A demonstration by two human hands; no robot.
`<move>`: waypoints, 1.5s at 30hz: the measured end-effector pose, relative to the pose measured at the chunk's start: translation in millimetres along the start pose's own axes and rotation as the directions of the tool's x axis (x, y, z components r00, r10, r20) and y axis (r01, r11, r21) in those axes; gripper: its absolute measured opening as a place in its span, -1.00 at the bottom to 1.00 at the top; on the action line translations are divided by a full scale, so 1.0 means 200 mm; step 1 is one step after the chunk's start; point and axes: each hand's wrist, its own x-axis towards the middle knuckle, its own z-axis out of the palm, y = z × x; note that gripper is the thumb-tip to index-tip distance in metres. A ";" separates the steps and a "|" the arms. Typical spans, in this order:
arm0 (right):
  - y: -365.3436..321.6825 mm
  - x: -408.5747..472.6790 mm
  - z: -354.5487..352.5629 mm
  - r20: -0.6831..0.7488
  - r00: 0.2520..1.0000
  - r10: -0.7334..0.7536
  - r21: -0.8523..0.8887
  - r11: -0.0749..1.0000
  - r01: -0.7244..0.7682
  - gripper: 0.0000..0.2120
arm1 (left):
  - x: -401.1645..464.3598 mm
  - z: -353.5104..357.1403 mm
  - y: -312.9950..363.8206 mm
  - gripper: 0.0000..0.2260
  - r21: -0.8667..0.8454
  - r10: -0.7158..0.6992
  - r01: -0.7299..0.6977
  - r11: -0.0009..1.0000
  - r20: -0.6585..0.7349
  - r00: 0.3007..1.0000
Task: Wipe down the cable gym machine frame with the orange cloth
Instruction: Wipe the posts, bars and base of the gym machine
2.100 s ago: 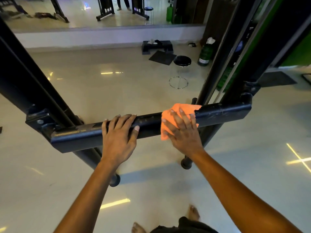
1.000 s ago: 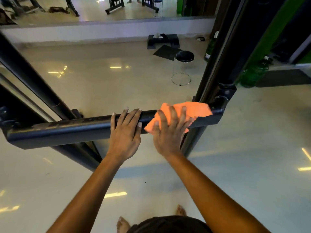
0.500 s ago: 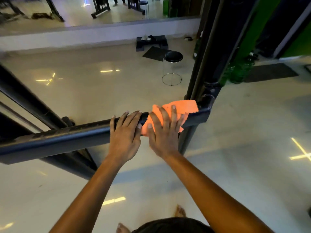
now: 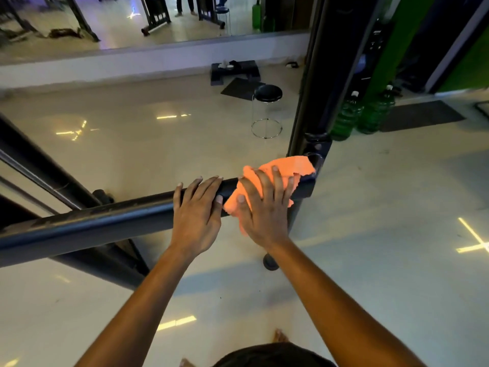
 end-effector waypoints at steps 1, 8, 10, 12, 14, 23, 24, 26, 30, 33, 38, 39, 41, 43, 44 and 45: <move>0.11 0.00 -0.02 0.020 0.993 -0.120 -0.043 0.992 0.121 -0.54 | 0.02 0.01 0.02 -0.57 0.003 0.006 -0.006 1.000 0.009 1.000; 0.53 0.05 -0.19 0.039 0.999 -0.035 -0.032 0.999 0.036 -0.57 | 0.06 0.09 0.17 -0.56 0.045 -0.005 0.005 0.999 -0.001 1.000; 0.39 0.03 -0.14 -0.024 0.994 0.105 0.040 0.994 -0.104 -0.61 | 0.06 0.12 0.20 -0.57 0.035 -0.035 0.037 0.999 -0.041 0.999; 0.26 0.02 -0.10 -0.038 0.993 0.109 0.073 0.992 -0.106 -0.62 | 0.06 0.14 0.22 -0.58 0.028 -0.063 0.065 0.997 -0.069 0.996; 0.28 0.01 -0.10 -0.005 0.999 -0.036 0.052 0.998 0.037 -0.58 | 0.06 0.14 0.23 -0.58 0.027 -0.077 0.080 0.996 -0.075 0.994; 0.44 0.09 -0.20 0.029 0.999 0.019 0.089 0.996 -0.022 -0.62 | 0.05 0.13 0.26 -0.49 0.162 -0.046 0.057 0.985 -0.070 0.996; 0.37 0.07 -0.17 0.017 0.999 0.049 0.077 0.996 -0.050 -0.62 | 0.05 0.13 0.26 -0.49 0.166 -0.047 0.059 0.984 -0.075 0.996; 0.31 0.03 -0.15 0.015 1.000 0.025 0.041 0.999 -0.026 -0.58 | 0.05 0.13 0.25 -0.49 0.182 -0.044 0.057 0.982 -0.077 0.996; 0.53 0.04 -0.21 0.107 0.969 -0.221 -0.030 0.974 0.225 -0.48 | 0.05 0.12 0.25 -0.53 0.186 -0.024 0.036 0.982 -0.069 0.997; 0.63 0.08 -0.26 0.150 0.971 -0.187 -0.012 0.981 0.191 -0.50 | 0.04 0.12 0.24 -0.55 0.172 -0.014 0.027 0.985 -0.079 0.997; 0.30 0.06 -0.18 0.029 0.988 0.151 0.055 0.987 -0.153 -0.62 | 0.05 0.11 0.25 -0.56 0.141 -0.027 0.040 0.989 -0.093 0.995; 0.26 0.05 -0.17 0.028 0.984 0.174 0.047 0.983 -0.175 -0.61 | 0.04 0.11 0.25 -0.55 0.139 -0.021 0.034 0.990 -0.099 0.995; 0.28 0.03 -0.17 0.072 0.989 0.126 0.019 0.992 -0.128 -0.57 | 0.04 0.11 0.24 -0.50 0.158 0.000 0.016 0.987 -0.098 0.995; 0.41 0.04 -0.23 0.123 0.992 -0.014 -0.030 0.999 0.017 -0.52 | 0.04 0.11 0.25 -0.45 0.178 0.005 0.010 0.984 -0.083 0.997; 0.48 0.05 -0.27 0.140 0.987 -0.082 -0.041 0.995 0.089 -0.52 | 0.04 0.12 0.25 -0.43 0.177 0.007 0.007 0.984 -0.077 0.997; 0.53 0.08 -0.31 0.141 0.982 -0.126 -0.031 0.991 0.131 -0.56 | 0.04 0.12 0.25 -0.42 0.173 0.008 0.006 0.985 -0.078 0.997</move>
